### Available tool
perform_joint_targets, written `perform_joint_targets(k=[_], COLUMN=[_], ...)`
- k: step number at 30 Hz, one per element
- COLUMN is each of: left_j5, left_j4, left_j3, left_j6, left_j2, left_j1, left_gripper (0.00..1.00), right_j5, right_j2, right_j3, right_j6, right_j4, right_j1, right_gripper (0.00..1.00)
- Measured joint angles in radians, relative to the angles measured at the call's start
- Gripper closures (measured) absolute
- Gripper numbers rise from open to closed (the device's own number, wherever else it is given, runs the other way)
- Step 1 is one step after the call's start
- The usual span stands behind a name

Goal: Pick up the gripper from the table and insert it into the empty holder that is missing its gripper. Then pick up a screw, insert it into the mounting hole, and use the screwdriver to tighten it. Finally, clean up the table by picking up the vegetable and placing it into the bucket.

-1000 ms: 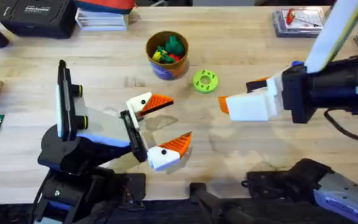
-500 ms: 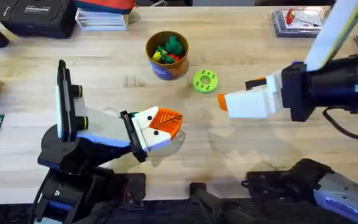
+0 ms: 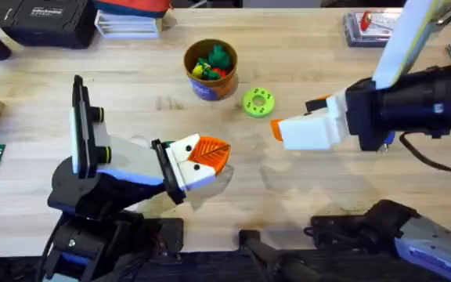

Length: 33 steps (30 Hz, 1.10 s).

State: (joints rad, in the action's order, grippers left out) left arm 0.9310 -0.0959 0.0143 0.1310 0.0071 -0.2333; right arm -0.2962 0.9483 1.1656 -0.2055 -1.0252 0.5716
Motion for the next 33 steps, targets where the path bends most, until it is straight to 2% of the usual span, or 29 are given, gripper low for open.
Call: perform_joint_targets(k=[4, 6, 12, 19, 21, 22, 28, 33], left_j5=[0.0, 0.0, 0.0, 0.0, 0.0, 0.0, 0.0, 0.0], left_j4=[0.0, 0.0, 0.0, 0.0, 0.0, 0.0, 0.0, 0.0], left_j3=[0.0, 0.0, 0.0, 0.0, 0.0, 0.0, 0.0, 0.0], left_j6=[0.0, 0.0, 0.0, 0.0, 0.0, 0.0, 0.0, 0.0], left_j2=[0.0, 0.0, 0.0, 0.0, 0.0, 0.0, 0.0, 0.0], left_j1=[0.0, 0.0, 0.0, 0.0, 0.0, 0.0, 0.0, 0.0], left_gripper=[0.986, 0.986, 0.986, 0.986, 0.986, 0.986, 0.986, 0.986], right_j5=[0.011, 0.016, 0.092, 0.298, 0.331, 0.361, 0.349, 0.332], right_j2=[0.0, 0.0, 0.022, 0.126, 0.182, 0.288, 0.516, 0.689], right_j3=[0.0, 0.0, 0.0, 0.0, 0.0, 0.0, 0.013, 0.095], right_j6=[0.053, 0.067, 0.147, 0.248, 0.291, 0.366, 0.501, 0.571], right_j4=[0.0, 0.0, 0.016, 0.139, 0.183, 0.238, 0.253, 0.201], right_j1=[-0.011, -0.05, -0.303, -0.592, -0.665, -0.738, -0.824, -0.885], right_gripper=[0.007, 0.008, 0.008, 0.008, 0.008, 0.007, 0.008, 0.007])
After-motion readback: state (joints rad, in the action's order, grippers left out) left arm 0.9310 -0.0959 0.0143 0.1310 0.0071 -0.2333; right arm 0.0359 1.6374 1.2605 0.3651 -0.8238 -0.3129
